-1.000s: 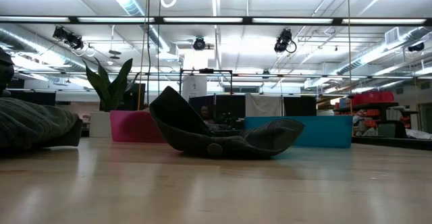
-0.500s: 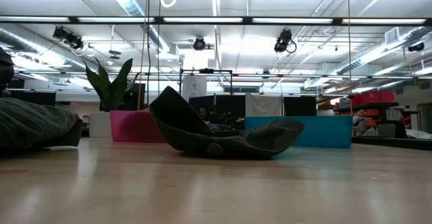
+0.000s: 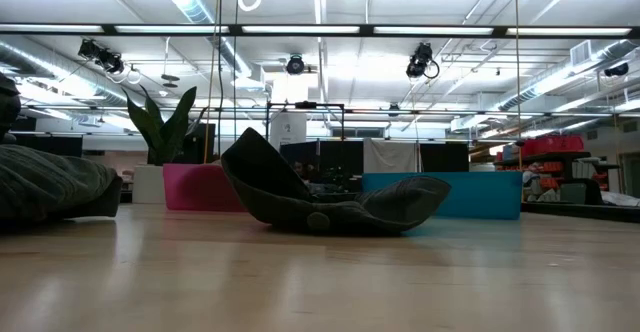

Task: Pick & Place hat
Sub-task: Put the right black cap into the blue bin

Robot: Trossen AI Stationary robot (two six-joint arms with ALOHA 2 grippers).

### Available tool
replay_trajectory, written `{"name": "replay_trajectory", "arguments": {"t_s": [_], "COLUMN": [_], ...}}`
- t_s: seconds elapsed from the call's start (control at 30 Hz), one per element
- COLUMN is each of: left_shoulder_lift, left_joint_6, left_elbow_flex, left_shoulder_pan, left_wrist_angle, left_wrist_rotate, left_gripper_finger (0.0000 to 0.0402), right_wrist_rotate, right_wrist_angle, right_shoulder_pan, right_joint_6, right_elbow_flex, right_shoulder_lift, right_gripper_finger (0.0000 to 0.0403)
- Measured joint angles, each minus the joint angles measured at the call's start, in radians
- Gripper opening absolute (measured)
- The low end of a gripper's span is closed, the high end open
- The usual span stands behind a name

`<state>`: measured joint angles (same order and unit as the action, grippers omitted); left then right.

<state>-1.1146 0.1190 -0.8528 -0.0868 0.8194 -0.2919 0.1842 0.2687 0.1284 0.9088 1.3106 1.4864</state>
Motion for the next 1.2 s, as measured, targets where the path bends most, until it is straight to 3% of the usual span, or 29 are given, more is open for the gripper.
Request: {"name": "replay_trajectory", "arguments": {"t_s": [0.3,0.53,0.63,0.9,1.1,1.2], "left_shoulder_lift": [0.173,0.282,0.293,0.227,0.136,0.088], "left_joint_6": [-0.137,-0.215,-0.274,-0.681,-0.973,-1.109], "left_elbow_flex": [0.000,0.000,0.000,0.000,0.000,0.000], "left_shoulder_pan": [0.000,0.003,0.017,0.083,0.124,0.152], "left_wrist_angle": [-0.253,-0.505,-0.574,-0.585,-0.516,-0.417], "left_wrist_rotate": [-0.113,-0.245,-0.326,-0.554,-0.728,-0.745], "left_gripper_finger": [0.0011,0.0011,0.0011,0.0011,0.0011,0.0011], "right_wrist_rotate": [0.069,0.065,-0.001,-0.278,-0.360,-0.396], "right_wrist_angle": [-0.095,-0.130,-0.123,0.006,0.031,0.037], "right_shoulder_pan": [0.000,-0.020,-0.030,-0.048,-0.043,-0.041], "right_joint_6": [-0.007,-0.030,-0.012,0.234,0.418,0.467], "right_elbow_flex": [0.000,0.000,0.000,0.000,0.000,0.000], "right_shoulder_lift": [0.000,-0.014,-0.015,-0.015,-0.015,-0.006], "right_gripper_finger": [0.0270,0.0243,0.0233,0.0219,0.0217,0.0217]}}
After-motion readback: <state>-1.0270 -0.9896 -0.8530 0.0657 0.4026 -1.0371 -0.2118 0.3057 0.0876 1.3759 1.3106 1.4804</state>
